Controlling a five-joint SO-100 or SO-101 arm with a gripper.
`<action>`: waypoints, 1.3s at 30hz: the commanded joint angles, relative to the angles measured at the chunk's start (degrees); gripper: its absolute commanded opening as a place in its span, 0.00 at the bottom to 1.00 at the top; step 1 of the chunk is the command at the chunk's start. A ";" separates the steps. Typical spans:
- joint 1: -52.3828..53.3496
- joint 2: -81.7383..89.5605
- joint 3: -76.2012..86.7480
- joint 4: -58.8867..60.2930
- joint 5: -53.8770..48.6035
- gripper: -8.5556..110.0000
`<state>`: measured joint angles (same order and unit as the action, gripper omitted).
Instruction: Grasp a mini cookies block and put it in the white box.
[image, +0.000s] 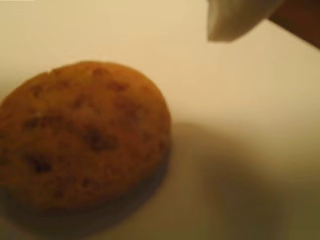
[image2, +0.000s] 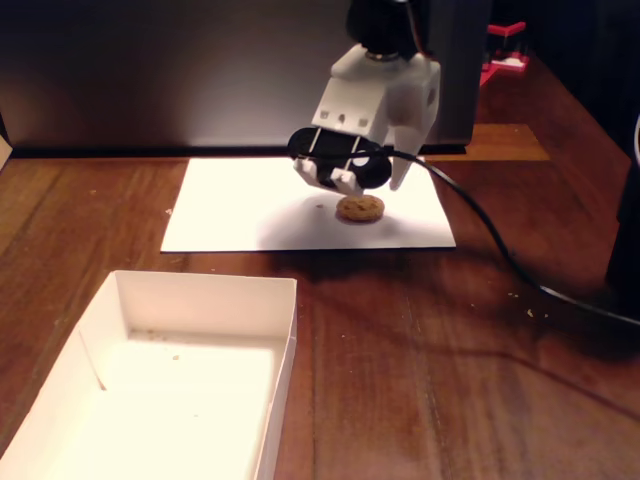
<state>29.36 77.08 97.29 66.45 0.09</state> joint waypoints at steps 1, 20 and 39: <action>0.70 0.18 -7.38 -0.35 1.05 0.37; 0.26 -6.68 -12.13 4.04 3.08 0.37; -1.67 -7.91 -10.55 1.23 3.96 0.37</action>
<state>27.51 67.50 90.97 69.08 3.08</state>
